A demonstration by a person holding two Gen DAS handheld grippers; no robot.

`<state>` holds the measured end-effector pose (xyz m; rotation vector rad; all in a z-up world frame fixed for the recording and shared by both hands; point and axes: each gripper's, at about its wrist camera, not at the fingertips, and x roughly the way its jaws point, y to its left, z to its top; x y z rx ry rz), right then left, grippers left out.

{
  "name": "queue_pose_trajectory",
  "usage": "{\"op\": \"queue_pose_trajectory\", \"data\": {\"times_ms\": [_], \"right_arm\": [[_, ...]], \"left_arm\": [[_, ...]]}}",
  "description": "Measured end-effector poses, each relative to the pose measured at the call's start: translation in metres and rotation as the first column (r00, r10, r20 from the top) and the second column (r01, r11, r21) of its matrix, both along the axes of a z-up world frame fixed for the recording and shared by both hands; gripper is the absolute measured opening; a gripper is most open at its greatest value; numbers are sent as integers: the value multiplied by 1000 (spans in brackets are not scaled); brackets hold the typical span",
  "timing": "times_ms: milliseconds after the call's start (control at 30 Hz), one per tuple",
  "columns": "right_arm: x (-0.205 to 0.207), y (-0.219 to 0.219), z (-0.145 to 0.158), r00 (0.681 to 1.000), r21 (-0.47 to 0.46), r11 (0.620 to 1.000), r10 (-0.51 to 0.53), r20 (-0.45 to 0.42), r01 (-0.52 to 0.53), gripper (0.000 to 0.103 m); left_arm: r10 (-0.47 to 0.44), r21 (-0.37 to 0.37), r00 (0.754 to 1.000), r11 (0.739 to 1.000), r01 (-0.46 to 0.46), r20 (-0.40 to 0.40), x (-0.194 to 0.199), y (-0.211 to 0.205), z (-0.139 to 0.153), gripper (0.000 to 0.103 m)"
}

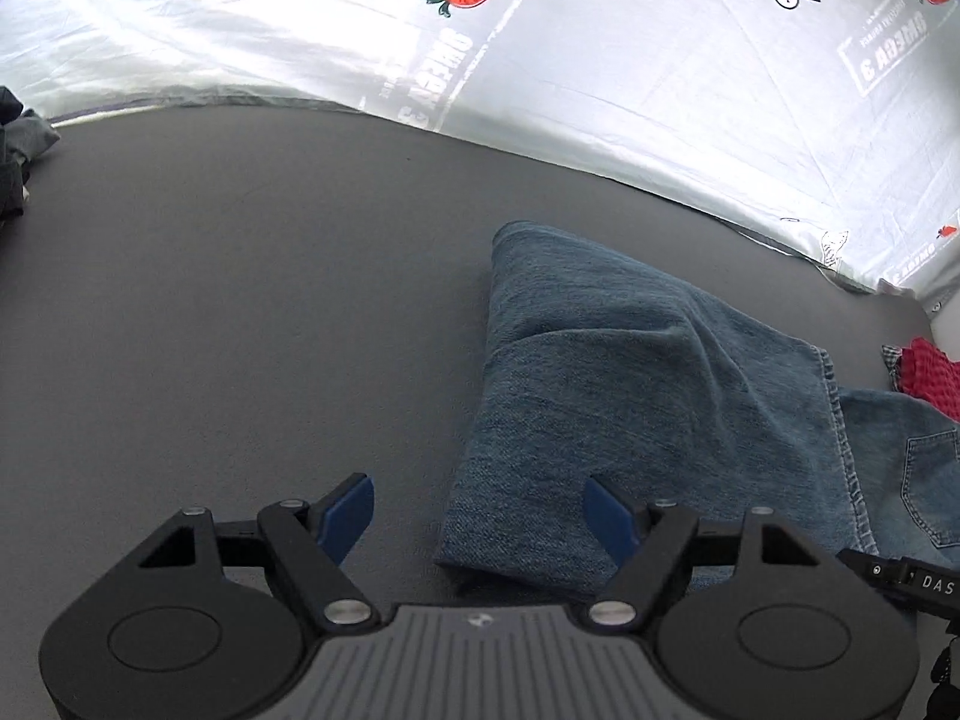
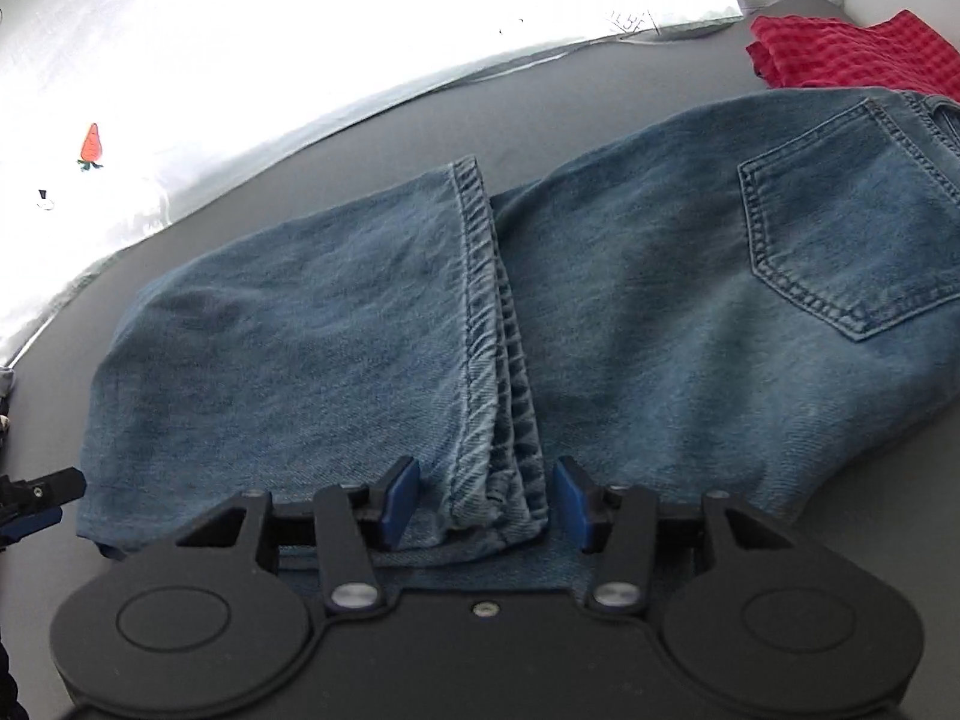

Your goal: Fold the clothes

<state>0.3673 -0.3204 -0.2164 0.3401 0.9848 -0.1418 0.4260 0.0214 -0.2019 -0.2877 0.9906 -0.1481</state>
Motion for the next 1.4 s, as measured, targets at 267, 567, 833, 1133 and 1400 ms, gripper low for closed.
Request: {"op": "queue_pose_trajectory", "data": {"times_ms": [267,567,833,1133,1400], "right_arm": [[-27,1,40,998,54,998,-43,48,41,14],[-35,24,17,999,-178,983,32,-19,-35,40],[-64,-38,38,987,36,988,-149,61,147,60],[-95,-110,38,928,133,934,-349,131,333,84],[-100,-178,22,868,196,874,-474,147,444,87]], "left_arm": [[65,-166,993,983,-81,-99,-14,18,-3,18],[-16,0,993,1000,17,-120,-24,8,11,39],[-58,51,998,997,58,9,-28,-3,39,88],[-414,226,908,892,392,59,-16,-131,55,97],[-536,368,844,784,500,-8,16,-238,41,98]]}}
